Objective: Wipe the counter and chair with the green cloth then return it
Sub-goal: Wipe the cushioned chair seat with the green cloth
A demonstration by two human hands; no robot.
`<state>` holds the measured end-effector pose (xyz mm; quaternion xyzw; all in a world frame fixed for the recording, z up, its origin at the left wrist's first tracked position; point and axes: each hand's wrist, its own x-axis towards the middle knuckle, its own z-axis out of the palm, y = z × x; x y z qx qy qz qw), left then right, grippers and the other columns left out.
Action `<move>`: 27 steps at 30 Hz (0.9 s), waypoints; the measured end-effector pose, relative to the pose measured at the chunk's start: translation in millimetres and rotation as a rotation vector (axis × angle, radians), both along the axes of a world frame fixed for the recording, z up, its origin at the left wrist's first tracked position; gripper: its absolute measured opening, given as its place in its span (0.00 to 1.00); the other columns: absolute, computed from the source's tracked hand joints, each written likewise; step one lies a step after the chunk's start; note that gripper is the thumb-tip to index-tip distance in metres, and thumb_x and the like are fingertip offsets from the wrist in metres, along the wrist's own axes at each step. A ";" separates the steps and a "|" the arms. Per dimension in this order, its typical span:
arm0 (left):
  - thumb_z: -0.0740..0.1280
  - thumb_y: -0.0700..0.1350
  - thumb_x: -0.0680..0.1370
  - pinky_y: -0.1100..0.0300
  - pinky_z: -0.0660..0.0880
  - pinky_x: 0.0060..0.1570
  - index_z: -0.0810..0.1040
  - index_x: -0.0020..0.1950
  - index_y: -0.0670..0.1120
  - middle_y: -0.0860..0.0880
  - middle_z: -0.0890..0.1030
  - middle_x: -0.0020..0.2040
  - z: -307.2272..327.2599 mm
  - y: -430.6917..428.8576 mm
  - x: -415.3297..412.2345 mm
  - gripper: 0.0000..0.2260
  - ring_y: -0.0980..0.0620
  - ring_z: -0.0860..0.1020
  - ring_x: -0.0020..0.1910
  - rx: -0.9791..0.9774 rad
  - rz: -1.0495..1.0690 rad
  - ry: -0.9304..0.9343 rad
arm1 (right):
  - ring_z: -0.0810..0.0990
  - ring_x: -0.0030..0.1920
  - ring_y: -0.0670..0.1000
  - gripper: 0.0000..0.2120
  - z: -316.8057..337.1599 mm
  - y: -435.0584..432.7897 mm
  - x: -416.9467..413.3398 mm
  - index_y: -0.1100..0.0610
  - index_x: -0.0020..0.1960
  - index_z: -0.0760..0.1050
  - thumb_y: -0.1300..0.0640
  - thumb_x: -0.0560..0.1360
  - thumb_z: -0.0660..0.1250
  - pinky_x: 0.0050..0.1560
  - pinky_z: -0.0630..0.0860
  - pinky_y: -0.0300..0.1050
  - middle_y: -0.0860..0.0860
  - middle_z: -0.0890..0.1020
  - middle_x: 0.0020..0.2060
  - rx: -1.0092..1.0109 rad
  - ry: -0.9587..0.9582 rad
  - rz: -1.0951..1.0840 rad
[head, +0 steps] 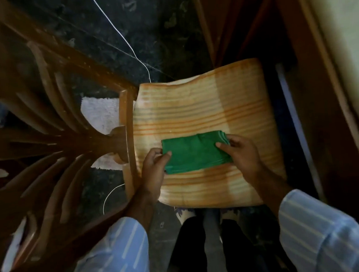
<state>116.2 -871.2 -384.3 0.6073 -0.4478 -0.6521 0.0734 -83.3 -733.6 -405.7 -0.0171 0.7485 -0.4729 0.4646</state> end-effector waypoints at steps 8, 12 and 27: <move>0.68 0.38 0.81 0.46 0.79 0.58 0.77 0.52 0.41 0.39 0.83 0.55 -43.4 -101.2 -66.1 0.01 0.40 0.83 0.56 -0.248 -0.022 0.057 | 0.87 0.57 0.65 0.18 -67.2 -99.9 -56.9 0.63 0.63 0.82 0.63 0.74 0.77 0.60 0.83 0.67 0.64 0.87 0.56 -0.006 0.192 0.087; 0.69 0.45 0.81 0.50 0.82 0.57 0.77 0.62 0.41 0.44 0.84 0.59 -60.2 -140.8 -91.0 0.12 0.46 0.84 0.57 -0.439 -0.201 -0.219 | 0.86 0.60 0.60 0.19 -73.0 -128.3 -68.9 0.61 0.69 0.79 0.65 0.78 0.72 0.63 0.82 0.63 0.61 0.86 0.60 -0.054 0.222 0.105; 0.54 0.67 0.80 0.42 0.47 0.81 0.48 0.84 0.44 0.45 0.48 0.85 -119.2 -132.2 -104.9 0.40 0.46 0.48 0.84 -1.092 -1.340 -0.491 | 0.57 0.85 0.58 0.31 -122.9 -17.1 -78.1 0.51 0.84 0.58 0.39 0.85 0.53 0.84 0.54 0.60 0.54 0.59 0.85 0.364 1.375 0.693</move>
